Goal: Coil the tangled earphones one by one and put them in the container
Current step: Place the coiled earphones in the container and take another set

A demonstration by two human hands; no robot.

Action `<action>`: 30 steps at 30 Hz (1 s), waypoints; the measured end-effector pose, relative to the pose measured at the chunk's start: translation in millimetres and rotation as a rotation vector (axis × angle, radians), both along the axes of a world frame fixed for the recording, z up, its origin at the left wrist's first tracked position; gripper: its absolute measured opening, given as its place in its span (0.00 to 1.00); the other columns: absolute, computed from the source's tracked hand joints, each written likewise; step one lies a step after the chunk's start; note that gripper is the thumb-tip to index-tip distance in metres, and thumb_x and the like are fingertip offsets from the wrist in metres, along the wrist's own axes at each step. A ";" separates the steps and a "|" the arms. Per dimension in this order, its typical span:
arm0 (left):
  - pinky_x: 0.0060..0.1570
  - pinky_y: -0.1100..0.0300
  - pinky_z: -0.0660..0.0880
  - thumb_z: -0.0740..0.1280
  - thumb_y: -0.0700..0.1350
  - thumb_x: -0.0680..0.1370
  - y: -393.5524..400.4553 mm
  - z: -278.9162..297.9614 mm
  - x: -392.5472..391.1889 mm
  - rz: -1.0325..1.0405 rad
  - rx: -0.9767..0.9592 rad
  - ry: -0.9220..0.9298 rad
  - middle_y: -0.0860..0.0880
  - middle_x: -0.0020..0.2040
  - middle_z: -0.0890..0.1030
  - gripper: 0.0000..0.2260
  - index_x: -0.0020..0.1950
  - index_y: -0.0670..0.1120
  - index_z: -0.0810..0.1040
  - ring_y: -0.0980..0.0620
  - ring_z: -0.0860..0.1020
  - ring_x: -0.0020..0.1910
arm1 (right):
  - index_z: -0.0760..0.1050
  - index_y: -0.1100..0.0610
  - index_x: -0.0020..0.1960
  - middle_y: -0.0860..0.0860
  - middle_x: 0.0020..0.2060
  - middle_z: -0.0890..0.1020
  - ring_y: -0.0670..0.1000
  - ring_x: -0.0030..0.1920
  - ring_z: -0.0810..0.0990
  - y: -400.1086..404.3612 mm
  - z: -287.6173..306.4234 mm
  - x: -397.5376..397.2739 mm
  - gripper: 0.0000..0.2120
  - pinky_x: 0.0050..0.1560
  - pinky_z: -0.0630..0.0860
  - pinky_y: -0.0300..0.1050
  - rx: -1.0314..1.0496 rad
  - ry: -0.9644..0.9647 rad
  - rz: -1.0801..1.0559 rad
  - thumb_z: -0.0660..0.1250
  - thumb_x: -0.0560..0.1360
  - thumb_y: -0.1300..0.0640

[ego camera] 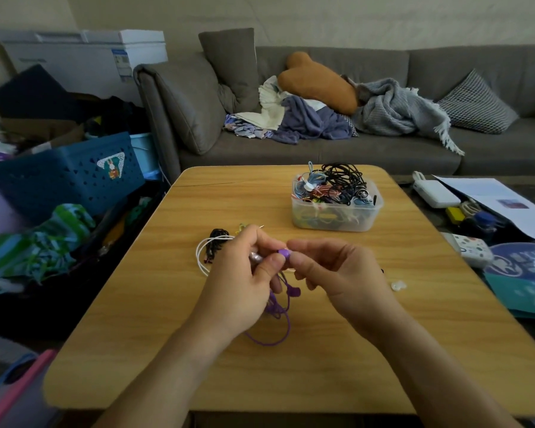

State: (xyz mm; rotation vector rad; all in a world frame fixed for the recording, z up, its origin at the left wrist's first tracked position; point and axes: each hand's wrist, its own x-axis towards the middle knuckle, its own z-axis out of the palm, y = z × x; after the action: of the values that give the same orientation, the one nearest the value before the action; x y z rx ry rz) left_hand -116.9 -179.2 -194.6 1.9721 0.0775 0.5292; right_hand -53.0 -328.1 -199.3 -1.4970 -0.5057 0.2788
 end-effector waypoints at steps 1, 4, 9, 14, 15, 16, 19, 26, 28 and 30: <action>0.30 0.60 0.74 0.66 0.36 0.78 0.1 0.1 -0.2 -0.021 -0.045 0.025 0.49 0.33 0.81 0.05 0.47 0.46 0.76 0.53 0.79 0.28 | 0.84 0.53 0.47 0.48 0.34 0.85 0.44 0.34 0.79 -0.8 0.9 1.2 0.05 0.35 0.75 0.37 -0.071 -0.111 -0.019 0.74 0.72 0.60; 0.32 0.56 0.74 0.65 0.35 0.79 -1.0 0.9 -0.2 -0.066 -0.230 0.123 0.43 0.39 0.83 0.03 0.50 0.42 0.75 0.51 0.79 0.29 | 0.83 0.48 0.45 0.44 0.37 0.86 0.44 0.40 0.84 -2.5 1.3 2.3 0.06 0.44 0.80 0.48 -0.167 -0.288 -0.036 0.73 0.74 0.59; 0.28 0.64 0.73 0.63 0.34 0.80 -2.2 4.4 -0.7 -0.103 -0.545 0.249 0.42 0.37 0.81 0.03 0.51 0.38 0.75 0.51 0.76 0.26 | 0.83 0.49 0.46 0.42 0.36 0.84 0.49 0.39 0.81 -1.8 -5.3 4.3 0.03 0.40 0.75 0.53 -0.243 -0.486 -0.076 0.74 0.74 0.56; 0.24 0.65 0.70 0.63 0.34 0.80 -1.3 6.9 -2.0 -0.126 -0.616 0.287 0.45 0.34 0.79 0.03 0.51 0.38 0.76 0.52 0.75 0.25 | 0.84 0.51 0.49 0.45 0.39 0.85 0.49 0.41 0.83 -3.3 -5.7 7.1 0.06 0.42 0.79 0.47 -0.183 -0.475 -0.042 0.75 0.73 0.57; 0.24 0.65 0.70 0.63 0.34 0.79 -1.4 7.0 -2.3 -0.129 -0.612 0.292 0.45 0.33 0.80 0.03 0.50 0.38 0.76 0.52 0.75 0.25 | 0.84 0.51 0.49 0.45 0.39 0.85 0.49 0.41 0.83 -3.8 -6.2 7.5 0.05 0.43 0.79 0.47 -0.188 -0.470 -0.037 0.75 0.73 0.58; 0.25 0.64 0.70 0.63 0.34 0.79 -1.5 7.2 -2.3 -0.130 -0.609 0.296 0.45 0.34 0.80 0.03 0.50 0.38 0.76 0.52 0.75 0.25 | 0.85 0.51 0.48 0.44 0.39 0.85 0.48 0.41 0.83 -4.0 -6.7 7.7 0.05 0.43 0.78 0.47 -0.193 -0.469 -0.037 0.75 0.73 0.58; 0.25 0.64 0.70 0.63 0.34 0.79 -2.3 7.1 -2.2 -0.126 -0.633 0.300 0.44 0.34 0.80 0.02 0.49 0.38 0.75 0.51 0.75 0.26 | 0.85 0.49 0.48 0.43 0.39 0.85 0.48 0.42 0.83 -3.0 -8.1 7.0 0.06 0.43 0.77 0.49 -0.203 -0.475 -0.048 0.75 0.73 0.58; 0.28 0.63 0.71 0.63 0.35 0.79 -0.1 8.0 -0.3 -0.131 -0.724 0.316 0.43 0.38 0.82 0.06 0.54 0.36 0.76 0.50 0.76 0.28 | 0.79 0.45 0.58 0.46 0.46 0.86 0.44 0.47 0.83 -15.3 2.9 15.6 0.15 0.46 0.79 0.47 -0.231 -0.357 0.002 0.72 0.76 0.61; 0.28 0.63 0.70 0.63 0.35 0.78 -0.8 8.2 0.4 -0.130 -0.717 0.328 0.43 0.39 0.82 0.07 0.55 0.36 0.76 0.49 0.76 0.28 | 0.79 0.46 0.57 0.46 0.45 0.85 0.44 0.45 0.83 -28.8 7.6 25.6 0.13 0.44 0.78 0.43 -0.251 -0.341 -0.137 0.70 0.77 0.61; 0.30 0.60 0.68 0.63 0.35 0.78 -1.2 7.8 0.8 -0.122 -0.697 0.339 0.43 0.39 0.82 0.08 0.56 0.37 0.76 0.49 0.76 0.28 | 0.81 0.46 0.56 0.43 0.45 0.84 0.41 0.44 0.81 -50.0 11.7 37.5 0.10 0.42 0.74 0.34 -0.473 -0.373 -0.303 0.69 0.78 0.58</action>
State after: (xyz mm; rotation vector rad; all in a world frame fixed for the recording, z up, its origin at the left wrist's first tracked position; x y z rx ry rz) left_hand -116.1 -180.4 -186.8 1.3494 0.3081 0.0563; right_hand -15.5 -378.1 -187.6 -2.0780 -0.5186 -0.1365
